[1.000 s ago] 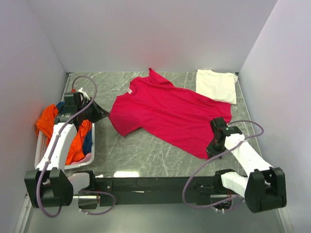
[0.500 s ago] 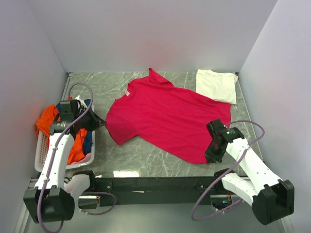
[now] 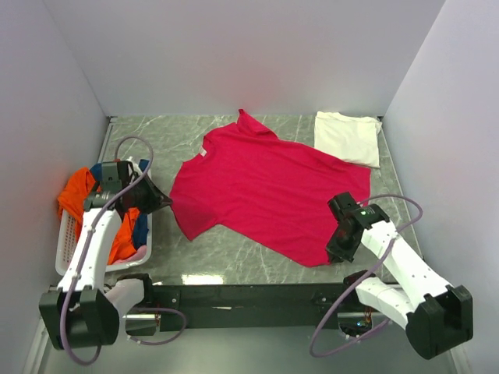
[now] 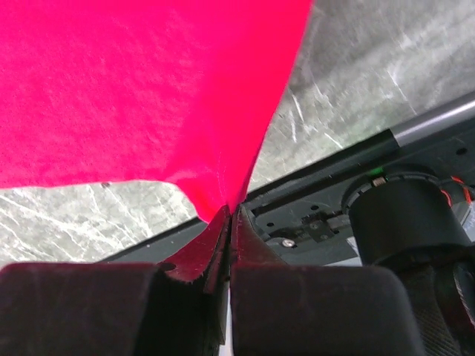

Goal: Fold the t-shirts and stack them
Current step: Fold the tshirt

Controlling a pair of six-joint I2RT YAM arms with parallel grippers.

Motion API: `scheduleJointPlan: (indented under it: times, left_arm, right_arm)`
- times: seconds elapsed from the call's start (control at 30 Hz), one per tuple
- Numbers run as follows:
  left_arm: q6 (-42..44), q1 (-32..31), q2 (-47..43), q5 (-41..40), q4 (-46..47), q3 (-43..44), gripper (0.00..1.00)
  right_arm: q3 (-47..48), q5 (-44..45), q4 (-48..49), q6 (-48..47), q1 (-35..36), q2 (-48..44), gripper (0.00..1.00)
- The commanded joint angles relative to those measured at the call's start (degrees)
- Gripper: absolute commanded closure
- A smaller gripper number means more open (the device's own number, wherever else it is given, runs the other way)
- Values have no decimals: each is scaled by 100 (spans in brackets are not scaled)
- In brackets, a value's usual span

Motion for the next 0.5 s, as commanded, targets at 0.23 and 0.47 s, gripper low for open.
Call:
scheduleJointPlan:
  times: [0.23, 0.47]
  left_arm:
    - [108, 4, 1444, 951, 1277, 791, 99]
    - [82, -181, 2383, 1276, 1647, 1389, 100]
  right_arm:
    - [53, -79, 1087, -265, -537, 652, 100]
    - [307, -88, 1228, -845, -1372, 819, 100]
